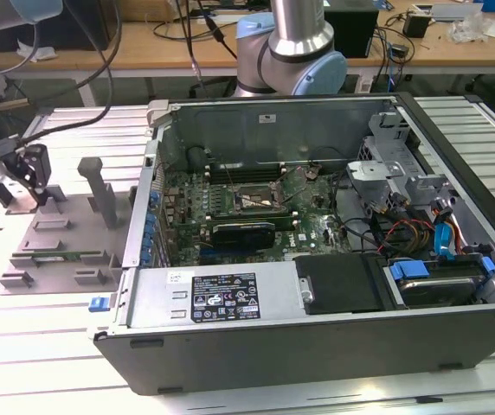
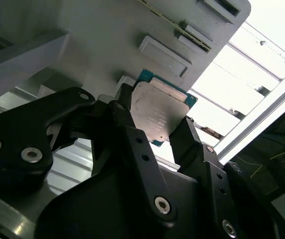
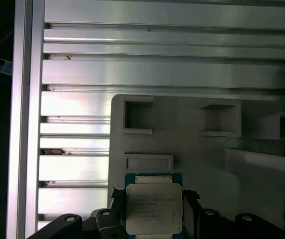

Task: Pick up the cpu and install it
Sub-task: 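Pick up the cpu and move it towards the insertion slot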

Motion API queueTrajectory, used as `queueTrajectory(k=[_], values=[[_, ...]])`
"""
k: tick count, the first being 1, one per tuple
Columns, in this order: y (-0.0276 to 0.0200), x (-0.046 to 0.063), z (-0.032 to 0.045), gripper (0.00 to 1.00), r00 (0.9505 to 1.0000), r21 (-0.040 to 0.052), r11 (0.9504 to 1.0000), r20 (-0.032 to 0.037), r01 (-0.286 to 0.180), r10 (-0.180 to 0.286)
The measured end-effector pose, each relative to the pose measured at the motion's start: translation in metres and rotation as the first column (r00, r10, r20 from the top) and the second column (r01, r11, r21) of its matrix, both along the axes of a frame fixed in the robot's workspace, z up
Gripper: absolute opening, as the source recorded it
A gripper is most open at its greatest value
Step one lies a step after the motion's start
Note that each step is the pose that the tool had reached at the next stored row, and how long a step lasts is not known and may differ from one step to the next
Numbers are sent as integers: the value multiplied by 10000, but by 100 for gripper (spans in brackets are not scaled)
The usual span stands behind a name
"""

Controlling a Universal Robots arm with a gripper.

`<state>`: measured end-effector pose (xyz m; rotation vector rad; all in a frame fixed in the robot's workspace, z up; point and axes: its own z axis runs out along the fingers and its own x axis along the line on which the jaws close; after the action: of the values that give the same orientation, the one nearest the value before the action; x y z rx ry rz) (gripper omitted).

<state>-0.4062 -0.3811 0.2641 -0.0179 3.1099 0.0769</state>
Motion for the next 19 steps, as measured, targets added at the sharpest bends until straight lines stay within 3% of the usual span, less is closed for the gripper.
queueTrajectory(k=[19], values=[[4,0,337,55,10000,3,10000,0,0,0]])
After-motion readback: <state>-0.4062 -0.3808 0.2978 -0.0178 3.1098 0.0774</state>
